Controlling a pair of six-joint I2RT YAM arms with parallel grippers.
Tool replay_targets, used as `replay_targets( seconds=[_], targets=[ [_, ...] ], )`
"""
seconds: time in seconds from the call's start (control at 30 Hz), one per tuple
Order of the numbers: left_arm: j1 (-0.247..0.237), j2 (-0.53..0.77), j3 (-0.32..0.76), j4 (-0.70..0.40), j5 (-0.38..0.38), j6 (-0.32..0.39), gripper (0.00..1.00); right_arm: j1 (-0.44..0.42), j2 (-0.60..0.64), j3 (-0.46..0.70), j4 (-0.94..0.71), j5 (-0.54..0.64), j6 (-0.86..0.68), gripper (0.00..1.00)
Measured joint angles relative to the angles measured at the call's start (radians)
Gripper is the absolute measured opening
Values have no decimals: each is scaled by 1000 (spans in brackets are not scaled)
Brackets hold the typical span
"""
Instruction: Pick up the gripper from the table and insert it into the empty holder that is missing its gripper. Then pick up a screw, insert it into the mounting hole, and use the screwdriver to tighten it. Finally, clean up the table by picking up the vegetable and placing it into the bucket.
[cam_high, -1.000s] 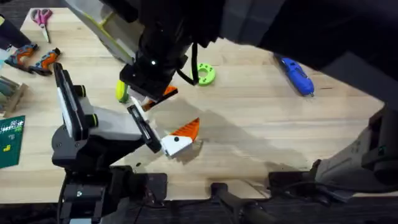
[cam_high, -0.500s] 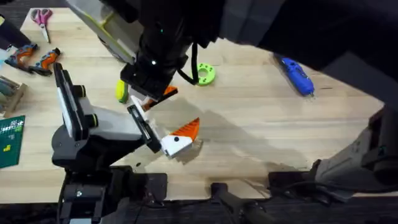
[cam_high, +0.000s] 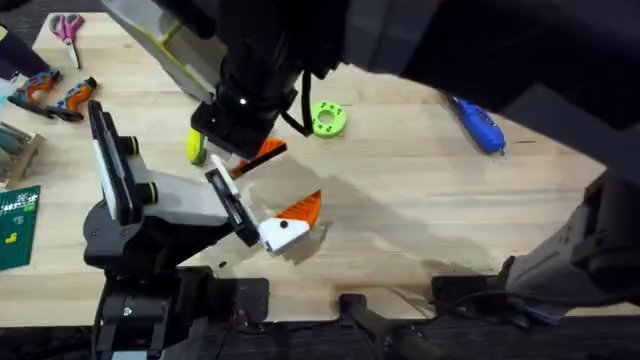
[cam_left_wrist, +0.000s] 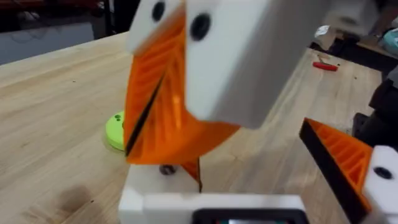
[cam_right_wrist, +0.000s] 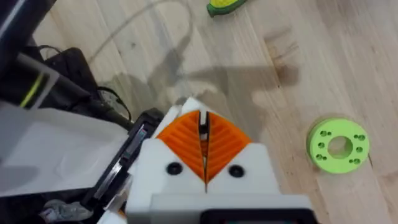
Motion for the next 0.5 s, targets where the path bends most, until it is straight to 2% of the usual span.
replay_targets(
  seconds=[0.5],
  targets=[
    [-6,0,0,-4,39,0,986,0,20,1,-5,22,0,6]
  ],
)
